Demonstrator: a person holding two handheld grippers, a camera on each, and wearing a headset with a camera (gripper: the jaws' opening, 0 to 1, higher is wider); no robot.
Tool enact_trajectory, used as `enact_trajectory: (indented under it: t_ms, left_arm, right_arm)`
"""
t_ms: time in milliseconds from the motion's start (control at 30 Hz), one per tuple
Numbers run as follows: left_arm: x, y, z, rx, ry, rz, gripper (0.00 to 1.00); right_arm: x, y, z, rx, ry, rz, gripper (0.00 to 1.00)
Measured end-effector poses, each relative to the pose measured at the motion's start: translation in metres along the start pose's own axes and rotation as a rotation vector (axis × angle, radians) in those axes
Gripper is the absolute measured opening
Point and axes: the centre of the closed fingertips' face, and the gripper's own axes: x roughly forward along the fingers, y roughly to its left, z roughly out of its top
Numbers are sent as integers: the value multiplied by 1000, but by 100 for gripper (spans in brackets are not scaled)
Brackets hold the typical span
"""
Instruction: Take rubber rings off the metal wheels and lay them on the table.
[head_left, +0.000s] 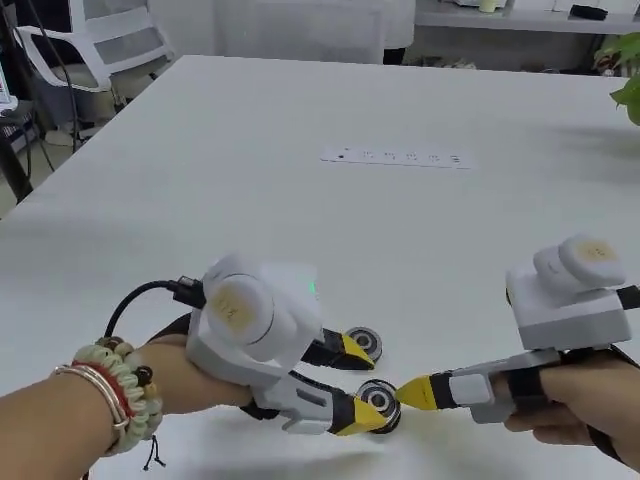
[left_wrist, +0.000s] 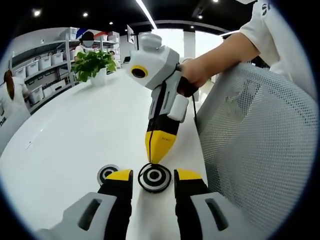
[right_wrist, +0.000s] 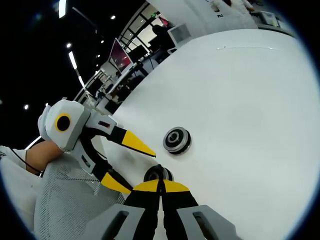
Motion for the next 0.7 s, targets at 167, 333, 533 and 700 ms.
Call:
enact_trajectory:
  t_ms: [167, 333, 533, 700]
  left_arm:
    - [-5, -4, 10, 15, -19, -14, 43]
    - [-16, -6, 25, 32, -49, -25, 52]
    - [-34, -7, 37, 30, -51, -26, 64]
    - [-51, -9, 42, 33, -53, -18, 70]
  right_arm:
    - [-1, 2, 2, -2, -6, 7, 0]
    - [-1, 2, 4, -7, -10, 15, 0]
    - [-2, 4, 5, -25, -3, 21, 0]
    - [-2, 4, 5, -30, 1, 24, 0]
